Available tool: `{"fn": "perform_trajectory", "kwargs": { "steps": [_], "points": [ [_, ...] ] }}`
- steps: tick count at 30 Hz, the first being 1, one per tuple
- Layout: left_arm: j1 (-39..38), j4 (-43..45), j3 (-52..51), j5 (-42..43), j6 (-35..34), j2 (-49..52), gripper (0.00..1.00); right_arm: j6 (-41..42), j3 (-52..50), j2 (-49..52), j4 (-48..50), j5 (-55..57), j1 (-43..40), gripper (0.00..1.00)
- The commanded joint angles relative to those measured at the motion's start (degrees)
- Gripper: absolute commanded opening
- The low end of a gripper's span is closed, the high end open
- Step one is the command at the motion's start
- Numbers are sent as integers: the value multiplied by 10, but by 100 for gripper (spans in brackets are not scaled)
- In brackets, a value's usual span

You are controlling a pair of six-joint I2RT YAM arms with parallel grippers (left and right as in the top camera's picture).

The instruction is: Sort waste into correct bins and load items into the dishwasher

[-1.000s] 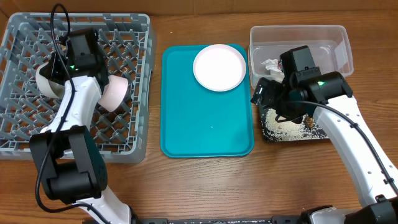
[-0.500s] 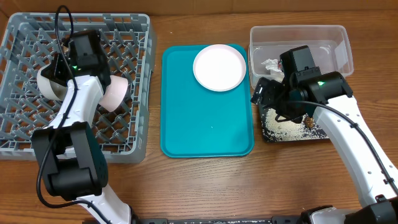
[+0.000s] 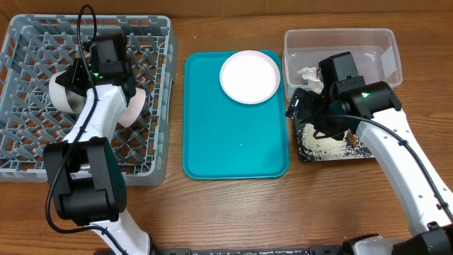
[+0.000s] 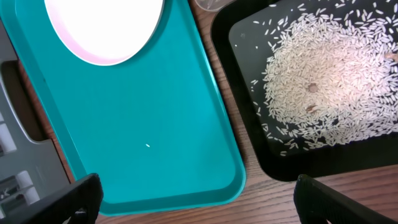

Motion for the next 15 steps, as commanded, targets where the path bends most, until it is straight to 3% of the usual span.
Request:
{"fn": "perform_trajectory", "kwargs": {
  "steps": [1,8,15],
  "points": [
    [-20,0,-4,5,3,8,4,-2,1,-8,3,-1,0,100],
    [-32,5,-4,26,68,8,4,-2,1,-8,1,-1,0,100],
    [-20,4,-4,39,90,8,4,-2,1,-8,1,-1,0,100]
  ]
}}
